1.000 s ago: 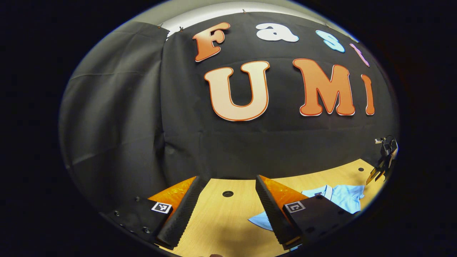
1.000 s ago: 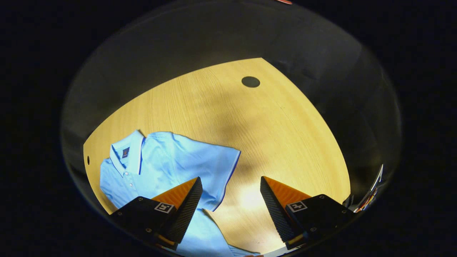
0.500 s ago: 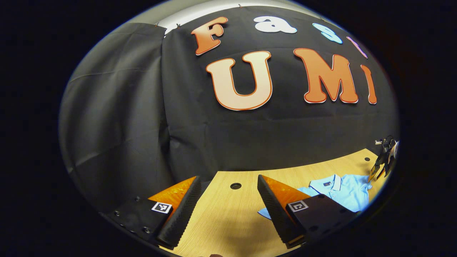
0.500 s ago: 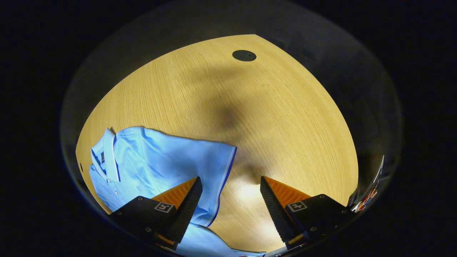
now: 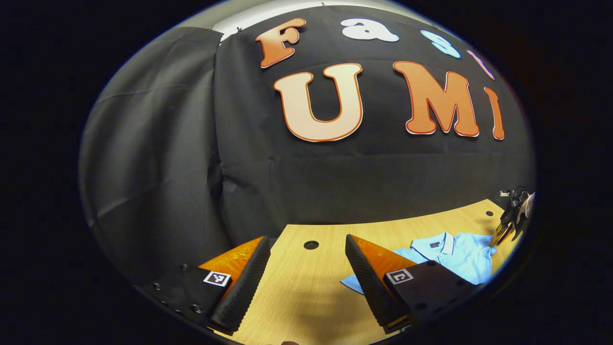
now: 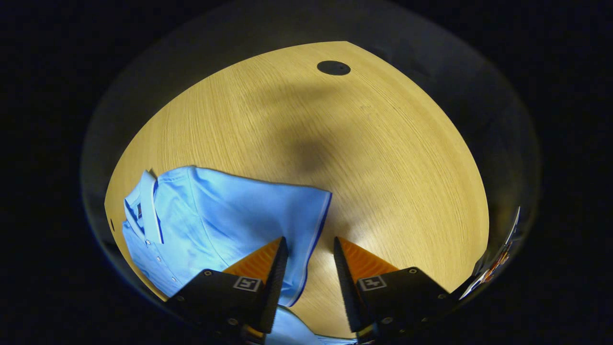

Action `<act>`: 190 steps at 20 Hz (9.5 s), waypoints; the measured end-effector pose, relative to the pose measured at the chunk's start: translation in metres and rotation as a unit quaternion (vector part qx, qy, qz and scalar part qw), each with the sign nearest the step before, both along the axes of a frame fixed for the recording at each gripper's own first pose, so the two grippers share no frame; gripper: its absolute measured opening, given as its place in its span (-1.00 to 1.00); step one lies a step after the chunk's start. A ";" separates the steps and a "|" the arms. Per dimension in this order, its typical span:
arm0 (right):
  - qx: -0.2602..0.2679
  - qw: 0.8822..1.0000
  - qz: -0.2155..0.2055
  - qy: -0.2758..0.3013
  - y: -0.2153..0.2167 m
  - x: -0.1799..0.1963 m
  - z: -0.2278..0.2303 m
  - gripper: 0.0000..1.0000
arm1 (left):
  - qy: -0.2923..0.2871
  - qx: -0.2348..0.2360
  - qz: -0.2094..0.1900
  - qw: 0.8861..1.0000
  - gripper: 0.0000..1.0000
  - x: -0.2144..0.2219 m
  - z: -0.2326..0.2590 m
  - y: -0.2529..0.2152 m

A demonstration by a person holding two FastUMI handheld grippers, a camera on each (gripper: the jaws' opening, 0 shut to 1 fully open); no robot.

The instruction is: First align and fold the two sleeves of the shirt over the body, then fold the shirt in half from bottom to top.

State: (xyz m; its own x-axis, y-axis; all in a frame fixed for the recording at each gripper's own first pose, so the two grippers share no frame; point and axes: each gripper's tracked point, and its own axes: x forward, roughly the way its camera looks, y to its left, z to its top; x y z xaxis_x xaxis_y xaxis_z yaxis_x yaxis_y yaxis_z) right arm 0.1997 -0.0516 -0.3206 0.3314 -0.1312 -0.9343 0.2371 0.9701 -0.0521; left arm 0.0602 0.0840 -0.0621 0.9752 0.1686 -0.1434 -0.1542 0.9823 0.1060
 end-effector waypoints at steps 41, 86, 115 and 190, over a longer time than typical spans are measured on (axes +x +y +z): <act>-0.015 0.928 0.363 -0.079 0.320 -0.072 0.051 -0.82 | 0.013 -0.019 0.045 0.999 1.00 -0.050 -0.016 0.110; 0.112 0.964 0.172 -0.170 0.096 -0.077 0.113 0.98 | 0.487 -0.177 0.077 0.852 1.00 0.094 -0.264 -0.095; 0.113 0.966 0.127 -0.194 0.023 -0.107 0.108 0.99 | 0.415 -0.051 -0.165 0.893 -0.76 0.097 -0.162 -0.318; 0.037 0.977 0.204 0.036 0.018 -0.334 -0.028 -0.99 | 0.560 -0.116 -0.125 0.811 -0.92 -0.229 -0.276 -0.213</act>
